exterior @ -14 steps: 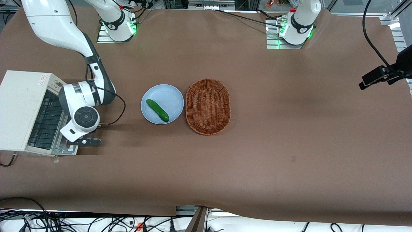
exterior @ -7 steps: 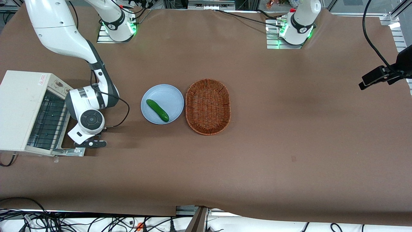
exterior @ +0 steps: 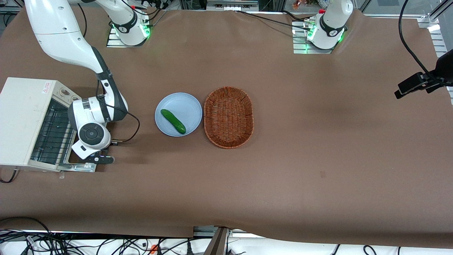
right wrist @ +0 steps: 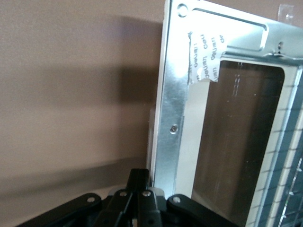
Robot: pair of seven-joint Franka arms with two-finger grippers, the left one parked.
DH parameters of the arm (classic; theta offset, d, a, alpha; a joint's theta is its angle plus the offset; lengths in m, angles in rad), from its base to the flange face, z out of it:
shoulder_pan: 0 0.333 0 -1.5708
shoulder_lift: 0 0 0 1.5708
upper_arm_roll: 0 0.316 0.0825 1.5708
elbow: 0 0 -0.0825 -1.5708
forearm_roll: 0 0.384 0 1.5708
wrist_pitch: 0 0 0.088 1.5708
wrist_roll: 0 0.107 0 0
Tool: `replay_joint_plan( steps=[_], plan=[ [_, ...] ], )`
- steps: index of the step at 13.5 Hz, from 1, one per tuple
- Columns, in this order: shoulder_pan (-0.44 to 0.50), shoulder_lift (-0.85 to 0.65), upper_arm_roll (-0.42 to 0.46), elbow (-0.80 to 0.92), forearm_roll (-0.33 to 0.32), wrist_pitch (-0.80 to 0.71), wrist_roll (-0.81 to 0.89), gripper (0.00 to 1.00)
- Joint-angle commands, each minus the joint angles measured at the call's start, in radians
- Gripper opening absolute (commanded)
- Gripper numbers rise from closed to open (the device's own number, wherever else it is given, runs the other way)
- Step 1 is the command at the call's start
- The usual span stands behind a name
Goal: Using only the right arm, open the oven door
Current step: 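Swing the door down with the right gripper, lowering it open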
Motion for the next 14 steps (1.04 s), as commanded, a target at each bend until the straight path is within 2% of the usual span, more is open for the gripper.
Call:
replay_joint_plan(
  steps=[1,6,7,8,9,10,12,14],
  plan=[
    [-0.015,-0.027,0.031,0.001,0.076,-0.018,-0.024,0.00],
    [-0.015,-0.124,0.071,-0.005,0.197,-0.096,-0.061,0.00],
    [-0.016,-0.154,0.070,-0.003,0.237,-0.110,-0.110,0.15],
    [-0.019,-0.187,0.065,-0.005,0.274,-0.123,-0.153,0.46],
    [-0.022,-0.222,0.059,-0.003,0.297,-0.138,-0.184,0.91],
    [-0.024,-0.266,0.050,-0.002,0.302,-0.179,-0.230,1.00],
    [-0.022,-0.355,0.048,0.033,0.305,-0.285,-0.279,1.00],
    [-0.022,-0.464,0.047,0.047,0.360,-0.322,-0.293,1.00]
  ],
)
